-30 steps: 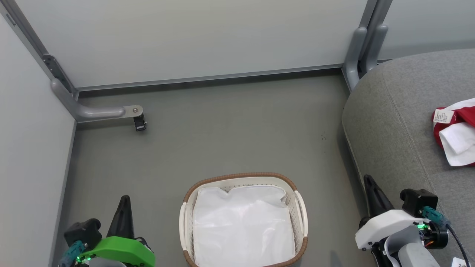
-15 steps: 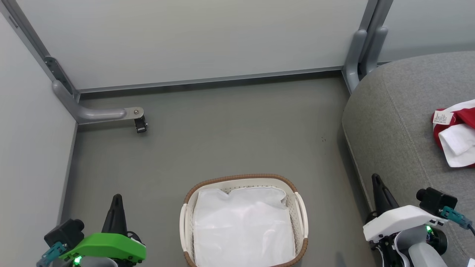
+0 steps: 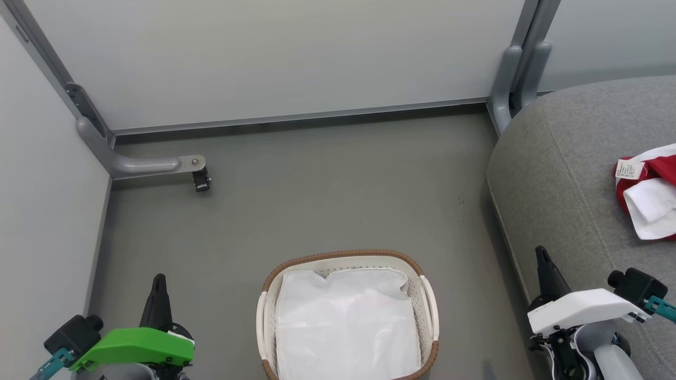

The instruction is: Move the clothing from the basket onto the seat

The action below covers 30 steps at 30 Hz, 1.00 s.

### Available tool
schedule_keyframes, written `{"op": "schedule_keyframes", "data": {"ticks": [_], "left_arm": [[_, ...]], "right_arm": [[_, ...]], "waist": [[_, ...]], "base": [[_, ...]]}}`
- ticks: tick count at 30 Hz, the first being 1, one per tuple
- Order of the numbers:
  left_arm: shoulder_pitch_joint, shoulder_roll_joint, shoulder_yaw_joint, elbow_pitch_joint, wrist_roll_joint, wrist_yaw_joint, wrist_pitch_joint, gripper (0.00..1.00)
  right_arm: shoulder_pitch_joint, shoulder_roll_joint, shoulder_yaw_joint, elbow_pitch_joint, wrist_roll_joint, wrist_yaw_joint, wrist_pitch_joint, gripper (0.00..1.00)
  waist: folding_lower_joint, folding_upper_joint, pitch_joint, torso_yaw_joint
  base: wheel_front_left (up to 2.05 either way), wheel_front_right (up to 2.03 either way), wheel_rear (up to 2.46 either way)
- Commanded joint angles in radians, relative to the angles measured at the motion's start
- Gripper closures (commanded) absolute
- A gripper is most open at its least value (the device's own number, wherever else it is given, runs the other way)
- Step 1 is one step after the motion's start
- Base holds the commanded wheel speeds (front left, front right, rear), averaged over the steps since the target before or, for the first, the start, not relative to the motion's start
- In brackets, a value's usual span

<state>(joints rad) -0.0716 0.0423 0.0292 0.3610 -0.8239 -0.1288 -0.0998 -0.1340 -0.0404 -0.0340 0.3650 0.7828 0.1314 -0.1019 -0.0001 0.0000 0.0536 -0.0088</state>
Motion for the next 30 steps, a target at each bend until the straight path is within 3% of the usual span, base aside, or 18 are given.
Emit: {"op": "schedule_keyframes", "data": {"ticks": [1, 30], "left_arm": [[-0.023, 0.005, 0.006, -0.018, -0.037, -0.001, 0.007, 1.0], [-0.034, 0.008, 0.04, -0.061, -0.354, -0.002, 0.095, 1.0]], "right_arm": [[-0.003, -0.006, -0.007, -0.019, 0.037, 0.0, 0.009, 1.0], [0.011, -0.009, -0.039, -0.064, 0.371, -0.001, 0.097, 1.0]], "waist": [[0.0001, 0.0, -0.001, 0.0], [0.0001, 0.0, -0.017, 0.003]], "base": [[0.0, 0.0, 0.0], [0.0, 0.0, 0.0]]}}
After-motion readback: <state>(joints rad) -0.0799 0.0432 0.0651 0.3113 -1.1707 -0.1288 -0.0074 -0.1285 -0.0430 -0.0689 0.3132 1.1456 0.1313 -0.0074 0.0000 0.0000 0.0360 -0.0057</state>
